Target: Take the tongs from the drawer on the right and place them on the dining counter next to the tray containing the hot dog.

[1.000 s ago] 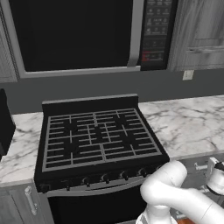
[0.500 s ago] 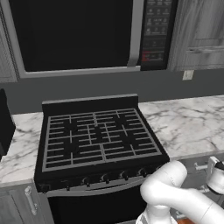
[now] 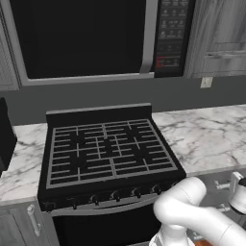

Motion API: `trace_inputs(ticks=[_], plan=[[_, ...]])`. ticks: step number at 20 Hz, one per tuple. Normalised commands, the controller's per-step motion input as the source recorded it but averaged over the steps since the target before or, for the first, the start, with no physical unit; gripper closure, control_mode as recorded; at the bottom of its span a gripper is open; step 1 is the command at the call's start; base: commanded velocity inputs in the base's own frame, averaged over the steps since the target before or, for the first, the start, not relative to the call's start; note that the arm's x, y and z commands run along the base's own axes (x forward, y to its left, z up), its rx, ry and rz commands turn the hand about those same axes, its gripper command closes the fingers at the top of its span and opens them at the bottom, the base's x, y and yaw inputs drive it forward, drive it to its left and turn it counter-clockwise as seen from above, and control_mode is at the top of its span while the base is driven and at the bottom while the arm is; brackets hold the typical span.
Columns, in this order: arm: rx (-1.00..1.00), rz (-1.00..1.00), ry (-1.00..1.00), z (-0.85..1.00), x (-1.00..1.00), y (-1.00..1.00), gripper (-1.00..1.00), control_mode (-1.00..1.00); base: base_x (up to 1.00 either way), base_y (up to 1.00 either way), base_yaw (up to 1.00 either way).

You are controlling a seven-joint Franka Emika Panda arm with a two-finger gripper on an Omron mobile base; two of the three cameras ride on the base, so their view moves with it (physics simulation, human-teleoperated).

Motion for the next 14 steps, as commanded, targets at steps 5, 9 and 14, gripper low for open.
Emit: trace_inputs(ticks=[5,9,14], plan=[[0.00,0.00,-0.06,-0.04,-0.76,-0.11,1.00,-1.00,0.00,0.00,0.00],[0.00,0.00,0.00,-0.01,-0.80,-0.16,1.00,-1.00,0.00,0.00,0.00],[-0.01,0.00,0.00,0.00,-0.79,-0.18,1.00,-1.00,0.00,0.00,0.00]])
